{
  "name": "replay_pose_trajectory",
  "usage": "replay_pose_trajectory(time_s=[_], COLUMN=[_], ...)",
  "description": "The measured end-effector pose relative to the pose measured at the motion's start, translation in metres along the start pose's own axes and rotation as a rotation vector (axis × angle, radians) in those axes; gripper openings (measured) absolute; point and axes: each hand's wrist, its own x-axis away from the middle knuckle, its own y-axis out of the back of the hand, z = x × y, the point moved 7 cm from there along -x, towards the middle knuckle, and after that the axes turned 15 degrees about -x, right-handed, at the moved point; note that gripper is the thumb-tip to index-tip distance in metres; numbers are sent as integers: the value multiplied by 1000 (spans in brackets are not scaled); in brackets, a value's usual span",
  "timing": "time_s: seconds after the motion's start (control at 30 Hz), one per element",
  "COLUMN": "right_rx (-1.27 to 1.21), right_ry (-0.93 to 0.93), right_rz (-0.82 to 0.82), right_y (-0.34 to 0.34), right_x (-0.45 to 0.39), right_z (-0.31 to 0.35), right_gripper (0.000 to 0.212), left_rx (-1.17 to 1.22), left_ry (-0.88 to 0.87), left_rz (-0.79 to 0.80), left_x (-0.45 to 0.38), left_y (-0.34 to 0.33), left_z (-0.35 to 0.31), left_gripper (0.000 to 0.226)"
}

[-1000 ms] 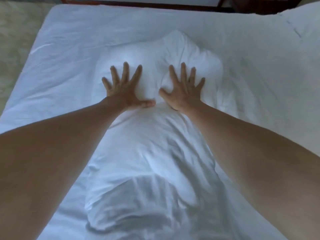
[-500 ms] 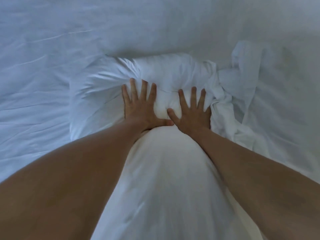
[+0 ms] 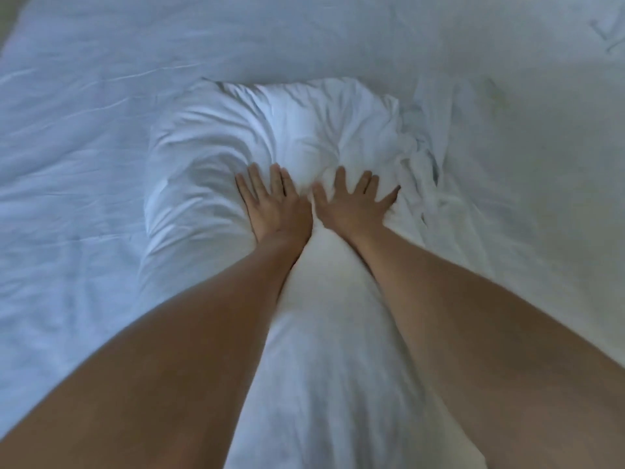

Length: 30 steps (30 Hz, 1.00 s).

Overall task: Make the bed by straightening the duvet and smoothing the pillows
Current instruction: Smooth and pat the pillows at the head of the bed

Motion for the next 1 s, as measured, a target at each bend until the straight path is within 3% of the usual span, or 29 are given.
replay_pose_trajectory(time_s=[0.2, 0.3, 0.43, 0.7, 0.83, 1.0], right_rx=[20, 89, -29, -117, -58, 98], right_ry=[255, 349, 221, 84, 115, -27], right_rz=[-124, -157, 14, 143, -28, -17], right_y=[-8, -10, -20, -30, -23, -19], right_x=[149, 209, 266, 341, 375, 389], right_z=[-32, -73, -131, -176, -183, -181], right_gripper=[74, 77, 85, 92, 91, 97], left_rx=[177, 155, 63, 11, 43, 252], left_ry=[14, -25, -77, -140, 3, 277], left_rz=[-97, -102, -19, 6, 79, 258], left_x=[154, 228, 308, 400, 417, 415], left_y=[4, -4, -13, -20, -25, -45], left_z=[5, -6, -12, 16, 49, 95], left_gripper=[70, 67, 73, 83, 95, 98])
